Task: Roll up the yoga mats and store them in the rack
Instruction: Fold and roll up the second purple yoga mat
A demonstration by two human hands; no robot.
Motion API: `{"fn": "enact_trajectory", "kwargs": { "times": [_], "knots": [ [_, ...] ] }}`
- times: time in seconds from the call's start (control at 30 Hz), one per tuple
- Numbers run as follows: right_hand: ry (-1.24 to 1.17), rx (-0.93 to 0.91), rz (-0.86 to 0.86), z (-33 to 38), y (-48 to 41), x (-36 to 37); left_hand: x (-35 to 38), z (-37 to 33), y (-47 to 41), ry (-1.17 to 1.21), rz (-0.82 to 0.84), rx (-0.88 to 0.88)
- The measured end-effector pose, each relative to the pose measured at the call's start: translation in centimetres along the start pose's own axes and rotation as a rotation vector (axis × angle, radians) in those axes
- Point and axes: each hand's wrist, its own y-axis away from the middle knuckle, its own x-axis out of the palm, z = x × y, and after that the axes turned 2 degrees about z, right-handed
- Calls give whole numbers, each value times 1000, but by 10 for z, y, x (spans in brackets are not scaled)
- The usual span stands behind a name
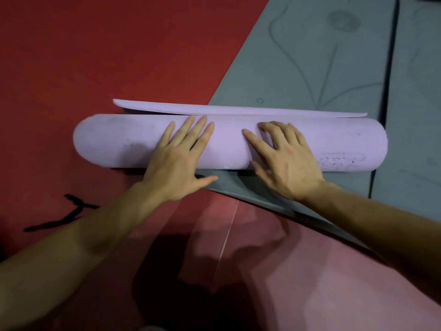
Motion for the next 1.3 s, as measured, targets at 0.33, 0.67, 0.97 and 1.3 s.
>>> {"fn": "enact_trajectory", "kwargs": {
  "times": [0.33,0.67,0.97,1.3],
  "knots": [
    [77,77,276,0,-30,-2,3,22,-50,-103,111,-65],
    [143,-189,238,19,-52,-9,-23,11,-41,126,288,-179],
    [193,-201,346,72,-112,-21,-8,59,55,81,-120,-471],
    [255,-410,284,199,-148,22,6,109,186,249,-122,-1011]
  ]
}}
